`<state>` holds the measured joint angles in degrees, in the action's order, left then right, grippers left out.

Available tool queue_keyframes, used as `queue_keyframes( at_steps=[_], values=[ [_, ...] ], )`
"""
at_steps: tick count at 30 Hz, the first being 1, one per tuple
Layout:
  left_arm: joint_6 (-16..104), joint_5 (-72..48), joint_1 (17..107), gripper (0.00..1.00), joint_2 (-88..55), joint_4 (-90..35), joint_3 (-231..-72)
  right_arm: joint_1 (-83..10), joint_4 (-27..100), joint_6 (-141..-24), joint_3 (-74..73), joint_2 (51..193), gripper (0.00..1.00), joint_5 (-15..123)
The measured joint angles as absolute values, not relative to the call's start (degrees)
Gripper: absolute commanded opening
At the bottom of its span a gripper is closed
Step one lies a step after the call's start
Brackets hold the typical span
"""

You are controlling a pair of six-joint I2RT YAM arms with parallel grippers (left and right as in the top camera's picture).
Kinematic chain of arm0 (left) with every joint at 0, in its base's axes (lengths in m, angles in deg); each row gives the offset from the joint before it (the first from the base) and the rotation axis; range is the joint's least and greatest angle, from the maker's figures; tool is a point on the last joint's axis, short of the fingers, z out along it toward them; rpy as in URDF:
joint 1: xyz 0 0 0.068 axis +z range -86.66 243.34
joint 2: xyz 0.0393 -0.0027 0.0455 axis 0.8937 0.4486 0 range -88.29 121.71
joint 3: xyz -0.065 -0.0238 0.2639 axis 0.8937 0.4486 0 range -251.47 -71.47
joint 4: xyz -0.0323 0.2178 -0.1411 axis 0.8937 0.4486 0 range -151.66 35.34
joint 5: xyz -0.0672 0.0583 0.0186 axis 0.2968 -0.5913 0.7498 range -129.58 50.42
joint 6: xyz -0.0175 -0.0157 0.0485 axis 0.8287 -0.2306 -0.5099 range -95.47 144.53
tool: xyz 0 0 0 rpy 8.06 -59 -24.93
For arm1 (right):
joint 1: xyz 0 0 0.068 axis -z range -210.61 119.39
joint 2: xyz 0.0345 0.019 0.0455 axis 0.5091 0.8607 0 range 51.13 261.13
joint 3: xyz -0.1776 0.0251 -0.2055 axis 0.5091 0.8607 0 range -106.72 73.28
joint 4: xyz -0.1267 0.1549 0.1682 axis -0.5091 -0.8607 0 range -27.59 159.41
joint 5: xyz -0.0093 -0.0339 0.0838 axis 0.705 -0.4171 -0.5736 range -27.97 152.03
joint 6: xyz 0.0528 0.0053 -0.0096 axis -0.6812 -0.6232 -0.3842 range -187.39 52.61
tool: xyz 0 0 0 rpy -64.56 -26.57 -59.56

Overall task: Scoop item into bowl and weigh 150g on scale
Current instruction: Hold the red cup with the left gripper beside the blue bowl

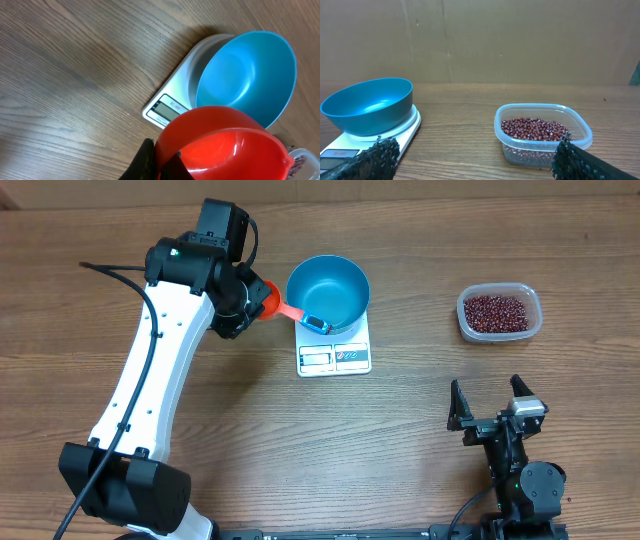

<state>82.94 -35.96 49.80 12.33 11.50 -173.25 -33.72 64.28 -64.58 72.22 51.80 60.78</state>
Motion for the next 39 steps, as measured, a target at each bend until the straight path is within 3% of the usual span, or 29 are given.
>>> queue_keyframes(
  at_steps=[13, 39],
  values=[
    [89.0, -35.7, 47.4, 0.04, 12.3, 11.4, -173.2, -33.7, 64.3, -64.6, 72.2, 51.8, 1.00, 60.8],
    [90.1, -35.8, 45.8, 0.04, 12.3, 11.1, -173.2, -33.7, 64.3, -64.6, 72.2, 51.8, 1.00, 60.8]
  ],
)
